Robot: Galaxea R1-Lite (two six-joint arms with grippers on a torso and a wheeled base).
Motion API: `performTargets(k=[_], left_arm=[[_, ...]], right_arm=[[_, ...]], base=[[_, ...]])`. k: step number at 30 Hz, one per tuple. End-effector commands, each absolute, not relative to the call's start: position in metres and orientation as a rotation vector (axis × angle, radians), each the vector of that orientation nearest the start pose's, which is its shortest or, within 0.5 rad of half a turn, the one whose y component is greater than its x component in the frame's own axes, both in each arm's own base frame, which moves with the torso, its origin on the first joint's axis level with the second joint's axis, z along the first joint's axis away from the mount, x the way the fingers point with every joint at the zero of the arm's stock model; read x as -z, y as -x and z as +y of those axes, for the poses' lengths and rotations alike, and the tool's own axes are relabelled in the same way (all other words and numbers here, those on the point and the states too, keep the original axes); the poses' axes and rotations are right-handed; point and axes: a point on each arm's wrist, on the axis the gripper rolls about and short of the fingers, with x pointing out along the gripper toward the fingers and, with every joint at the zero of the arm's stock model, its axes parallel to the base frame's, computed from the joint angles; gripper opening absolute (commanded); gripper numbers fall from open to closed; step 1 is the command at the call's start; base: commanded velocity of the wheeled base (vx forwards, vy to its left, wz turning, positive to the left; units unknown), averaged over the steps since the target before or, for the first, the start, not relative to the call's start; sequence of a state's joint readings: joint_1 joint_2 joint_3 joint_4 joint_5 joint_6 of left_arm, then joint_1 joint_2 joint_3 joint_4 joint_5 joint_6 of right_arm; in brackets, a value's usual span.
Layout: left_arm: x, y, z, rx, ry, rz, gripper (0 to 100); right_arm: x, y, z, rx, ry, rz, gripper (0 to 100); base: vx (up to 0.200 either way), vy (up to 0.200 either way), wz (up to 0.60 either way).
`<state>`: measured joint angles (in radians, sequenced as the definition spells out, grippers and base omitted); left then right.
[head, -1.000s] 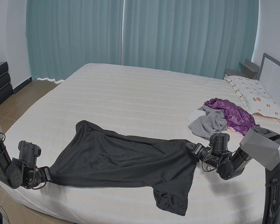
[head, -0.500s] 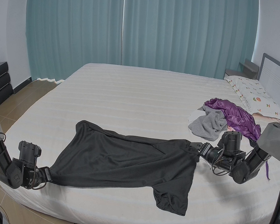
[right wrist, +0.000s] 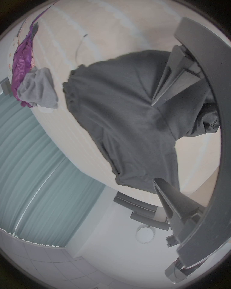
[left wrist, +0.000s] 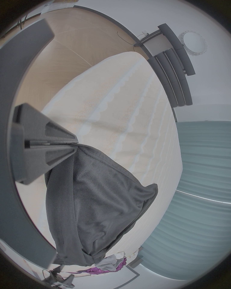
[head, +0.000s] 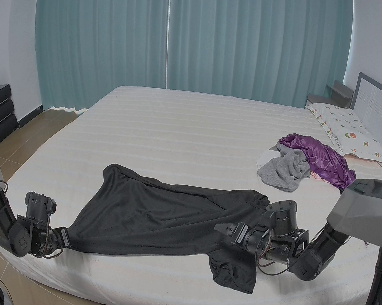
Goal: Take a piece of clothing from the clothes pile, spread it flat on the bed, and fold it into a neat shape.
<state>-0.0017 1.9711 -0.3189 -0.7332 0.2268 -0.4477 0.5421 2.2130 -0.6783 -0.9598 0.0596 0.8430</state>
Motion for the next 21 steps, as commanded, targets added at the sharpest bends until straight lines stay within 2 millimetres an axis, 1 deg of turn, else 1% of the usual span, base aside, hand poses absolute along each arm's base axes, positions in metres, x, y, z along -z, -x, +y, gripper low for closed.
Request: performTargets(k=[1,4,15,17,18,21], left_arm=[[-0.015,-0.240,0.005,-0.409,0.309,0.850,0],[-0.014,-0.239,0.005,-0.409,0.309,0.852,0],[-0.014,-0.239,0.005,-0.410,0.308,0.855,0],[-0.014,-0.239,0.005,-0.410,0.309,0.853,0],[-0.014,-0.239,0.005,-0.409,0.307,0.853,0],[-0.014,-0.239,0.005,-0.410,0.309,0.853,0]], right_arm=[[0.017,-0.288,0.200,-0.332,-0.614,0.843,100],[0.020,-0.287,0.205,-0.354,-0.615,0.830,100],[0.017,-0.274,0.207,-0.371,-0.601,0.851,100],[0.016,-0.271,0.205,-0.372,-0.596,0.857,100],[0.014,-0.265,0.206,-0.384,-0.591,0.865,100],[0.011,-0.257,0.205,-0.392,-0.581,0.875,100]], base=[[0.000,0.000,0.00],[0.000,0.000,0.00],[0.000,0.000,0.00],[0.000,0.000,0.00],[0.000,0.000,0.00],[0.000,0.000,0.00]])
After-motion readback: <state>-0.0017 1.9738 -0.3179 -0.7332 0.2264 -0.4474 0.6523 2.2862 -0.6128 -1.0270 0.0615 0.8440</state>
